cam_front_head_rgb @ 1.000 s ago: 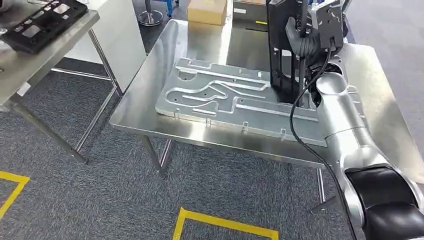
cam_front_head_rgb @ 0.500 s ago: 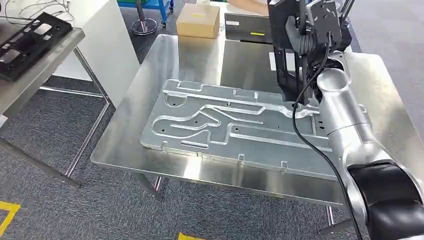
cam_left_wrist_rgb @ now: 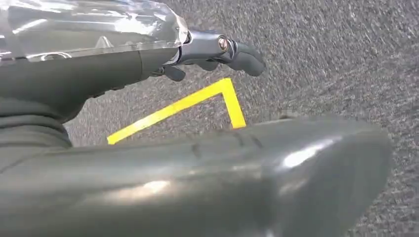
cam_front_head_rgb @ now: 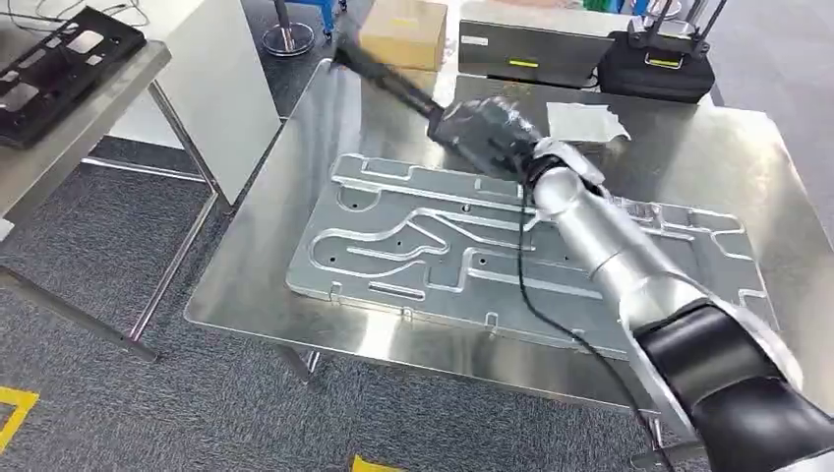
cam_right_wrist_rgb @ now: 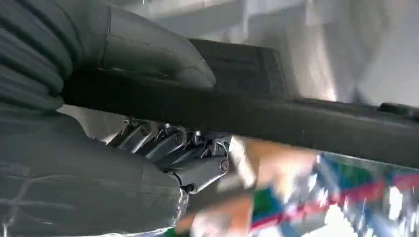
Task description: Take the parts from the cabinet and place them on the table.
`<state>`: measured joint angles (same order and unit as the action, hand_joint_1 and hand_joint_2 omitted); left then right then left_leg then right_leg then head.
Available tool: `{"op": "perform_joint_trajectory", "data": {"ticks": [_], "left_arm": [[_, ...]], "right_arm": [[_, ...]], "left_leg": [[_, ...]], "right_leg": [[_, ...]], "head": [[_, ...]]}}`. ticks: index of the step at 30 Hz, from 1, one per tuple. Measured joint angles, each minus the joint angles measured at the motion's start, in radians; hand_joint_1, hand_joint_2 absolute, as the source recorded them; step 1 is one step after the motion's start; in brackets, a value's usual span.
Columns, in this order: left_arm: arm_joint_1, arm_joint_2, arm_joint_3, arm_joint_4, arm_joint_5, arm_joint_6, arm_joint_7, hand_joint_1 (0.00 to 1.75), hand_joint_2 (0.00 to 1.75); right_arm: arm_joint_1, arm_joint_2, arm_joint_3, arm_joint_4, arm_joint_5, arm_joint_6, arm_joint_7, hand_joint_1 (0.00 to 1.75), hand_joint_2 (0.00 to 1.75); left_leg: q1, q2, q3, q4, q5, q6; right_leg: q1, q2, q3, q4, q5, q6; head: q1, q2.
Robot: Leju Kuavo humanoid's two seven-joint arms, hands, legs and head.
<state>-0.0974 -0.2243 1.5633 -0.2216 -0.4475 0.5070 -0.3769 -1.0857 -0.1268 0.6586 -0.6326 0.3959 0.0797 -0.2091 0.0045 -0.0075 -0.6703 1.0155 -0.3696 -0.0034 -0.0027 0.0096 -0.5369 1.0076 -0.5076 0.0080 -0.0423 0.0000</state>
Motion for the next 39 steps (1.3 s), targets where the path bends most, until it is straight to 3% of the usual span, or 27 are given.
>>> {"op": "perform_joint_trajectory", "data": {"ticks": [4,11,16,22,23,24,25,34,39], "left_arm": [[0.001,0.000,-0.004,0.000,0.011,-0.023,-0.002,0.00,0.00],[0.005,0.009,-0.012,0.000,0.018,-0.052,0.005,0.00,0.00],[0.006,0.012,-0.013,0.000,0.026,-0.060,0.005,0.00,0.00],[0.006,0.014,-0.012,0.000,0.034,-0.061,0.006,0.00,0.00],[0.006,0.014,-0.012,0.000,0.035,-0.060,0.006,0.00,1.75],[0.006,0.014,-0.012,0.000,0.037,-0.058,0.006,0.00,1.75],[0.006,0.014,-0.012,0.000,0.037,-0.055,0.006,0.00,0.00],[0.004,0.014,-0.011,0.000,0.063,-0.025,-0.017,0.00,0.00],[0.003,0.013,-0.009,0.000,0.087,-0.007,-0.016,0.00,0.00]], "right_arm": [[0.048,0.033,0.088,0.020,0.047,0.007,0.003,1.75,1.75],[0.144,0.013,0.136,-0.033,0.107,0.018,0.041,1.75,1.75],[0.219,-0.045,0.138,-0.122,0.163,0.067,0.079,1.75,1.75],[0.268,-0.103,0.137,-0.201,0.177,0.074,0.087,1.75,1.75],[0.271,-0.108,0.137,-0.209,0.180,0.079,0.092,0.00,1.75],[0.274,-0.112,0.136,-0.213,0.182,0.084,0.095,0.00,1.75],[0.281,-0.114,0.135,-0.217,0.182,0.087,0.095,0.00,1.75],[0.328,-0.121,0.080,-0.215,0.200,0.058,0.087,0.00,1.75],[0.329,-0.088,0.049,-0.197,0.213,0.016,0.077,0.00,1.75]], "left_leg": [[0.002,-0.001,0.009,0.000,-0.002,0.000],[0.002,-0.003,0.021,0.000,-0.004,0.002],[0.002,-0.004,0.025,0.001,-0.004,0.003],[0.001,-0.004,0.027,0.002,-0.004,0.004],[0.001,-0.004,0.027,0.002,-0.004,0.004],[0.001,-0.004,0.028,0.002,-0.004,0.004],[0.001,-0.004,0.028,0.002,-0.004,0.004],[-0.001,-0.003,0.027,0.002,-0.004,0.004],[-0.001,-0.003,0.026,0.002,-0.004,0.004]], "right_leg": [[0.001,-0.002,0.009,-0.001,-0.002,-0.001],[0.001,-0.004,0.022,-0.002,-0.004,-0.003],[0.001,-0.006,0.028,-0.004,-0.004,-0.003],[0.000,-0.006,0.031,-0.004,-0.004,-0.002],[0.000,-0.007,0.031,-0.004,-0.004,-0.002],[0.000,-0.007,0.032,-0.004,-0.004,-0.002],[0.000,-0.007,0.032,-0.004,-0.004,-0.002],[0.000,-0.005,0.031,-0.004,-0.002,0.001],[0.000,-0.005,0.029,-0.004,-0.002,0.000]], "head": [[0.000,0.000],[0.000,0.000],[0.000,0.000],[0.000,0.000],[0.000,0.000],[0.000,0.000],[0.000,0.000],[0.000,0.000],[0.000,0.000]]}}
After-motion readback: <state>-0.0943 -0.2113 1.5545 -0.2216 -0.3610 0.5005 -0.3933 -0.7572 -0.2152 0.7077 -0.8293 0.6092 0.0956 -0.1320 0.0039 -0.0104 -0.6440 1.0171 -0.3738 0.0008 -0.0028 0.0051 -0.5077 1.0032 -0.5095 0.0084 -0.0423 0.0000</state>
